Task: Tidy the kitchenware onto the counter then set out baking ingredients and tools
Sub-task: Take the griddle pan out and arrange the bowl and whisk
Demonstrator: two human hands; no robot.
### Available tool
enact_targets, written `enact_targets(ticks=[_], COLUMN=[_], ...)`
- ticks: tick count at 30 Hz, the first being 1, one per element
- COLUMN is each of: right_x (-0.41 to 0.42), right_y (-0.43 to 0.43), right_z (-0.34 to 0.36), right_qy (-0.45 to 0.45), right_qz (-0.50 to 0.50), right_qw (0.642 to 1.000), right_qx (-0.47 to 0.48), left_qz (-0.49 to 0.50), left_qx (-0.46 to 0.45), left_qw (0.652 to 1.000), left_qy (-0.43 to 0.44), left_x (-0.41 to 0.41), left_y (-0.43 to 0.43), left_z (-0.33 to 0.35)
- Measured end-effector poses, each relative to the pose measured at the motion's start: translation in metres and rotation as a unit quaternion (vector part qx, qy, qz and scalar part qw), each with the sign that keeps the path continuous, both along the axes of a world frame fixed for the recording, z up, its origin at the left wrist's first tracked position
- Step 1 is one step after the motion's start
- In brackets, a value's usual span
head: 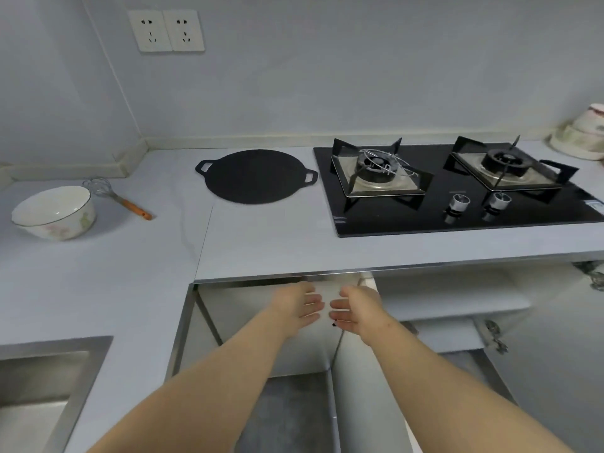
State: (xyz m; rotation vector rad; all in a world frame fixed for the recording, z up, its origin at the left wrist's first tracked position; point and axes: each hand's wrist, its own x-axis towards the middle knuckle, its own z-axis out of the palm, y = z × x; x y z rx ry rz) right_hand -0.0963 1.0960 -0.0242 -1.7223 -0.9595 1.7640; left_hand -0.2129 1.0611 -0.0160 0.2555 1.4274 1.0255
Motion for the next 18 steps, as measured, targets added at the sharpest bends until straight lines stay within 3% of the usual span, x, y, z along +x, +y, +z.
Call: enact_targets(ticks=[3, 7, 12, 18], right_x=[0.039, 0.09, 0.156, 0.214], right_y=[-0.029, -0.04, -0.034, -0.03], right_z=[-0.012, -0.025, -0.036, -0.045], right_qy=[0.003, -0.003, -0.028, -0.04], right_qz=[-0.026, -0.06, -0.039, 0.001], right_qw=[1.0, 0.998, 0.999, 0.998], right_qx=[-0.016, -0.018, -0.011, -0.044], left_qz=[-0.052, -0.136, -0.149, -0.102], left_qx=[-0.033, -0.036, -0.051, -0.059], left_qw=[0.997, 0.974, 0.981, 0.984], left_qy=[0.042, 0.176, 0.111, 0.13], left_x=[0.034, 0.083, 0.152, 0.179], left_y=[-0.022, -0.041, -0.044, -0.043], left_z=[-0.01, -0.033, -0.05, -0.063])
